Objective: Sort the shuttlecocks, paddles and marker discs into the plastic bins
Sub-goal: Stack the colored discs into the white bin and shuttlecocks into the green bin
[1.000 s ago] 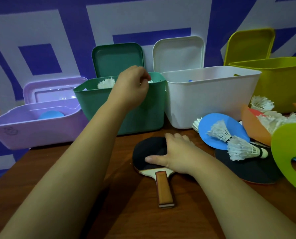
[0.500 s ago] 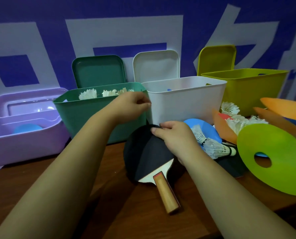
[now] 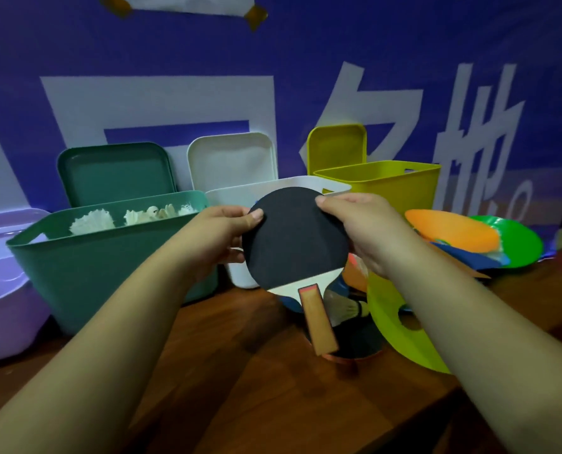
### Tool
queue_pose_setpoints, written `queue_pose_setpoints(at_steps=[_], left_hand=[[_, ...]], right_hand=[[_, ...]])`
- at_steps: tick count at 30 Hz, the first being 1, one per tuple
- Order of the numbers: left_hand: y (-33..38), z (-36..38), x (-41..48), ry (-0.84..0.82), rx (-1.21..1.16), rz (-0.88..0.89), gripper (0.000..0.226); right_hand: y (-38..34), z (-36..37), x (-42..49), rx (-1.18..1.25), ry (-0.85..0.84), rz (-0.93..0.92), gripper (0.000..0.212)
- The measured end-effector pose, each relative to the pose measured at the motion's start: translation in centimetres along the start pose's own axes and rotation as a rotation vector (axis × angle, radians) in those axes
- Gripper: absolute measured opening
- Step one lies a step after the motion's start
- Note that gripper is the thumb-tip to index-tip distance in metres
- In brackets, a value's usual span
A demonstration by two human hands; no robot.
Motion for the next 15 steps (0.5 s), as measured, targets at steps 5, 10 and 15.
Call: queue_pose_setpoints(at_steps=[5,10,15], left_hand=[[3.2,2.2,4.8,0.131,-0.052,0.03,0.032],[5.1,6.5,10.8,0.193,-0.205,0.072,0.032],[6.0,10.1,17.3,0.195,-0.172,0.118,0.033]], right_hand=[[0.5,-5.5,0.4,-0.057,-0.019,0.126,0.023],[1.3,-11.3,2.6,0.042,0.082,0.156,0.014],[1.7,-17.8,7.1,0.197,0.258,0.203,0.02]])
Point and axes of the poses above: each hand's wrist, its own x-axis towards the middle knuckle, its own z-axis out of the palm, y = z × x, the point moved 9 cm from there along x, towards the middle knuckle, and after that the axes turned 5 degrees about -y, right-handed, at the moved point
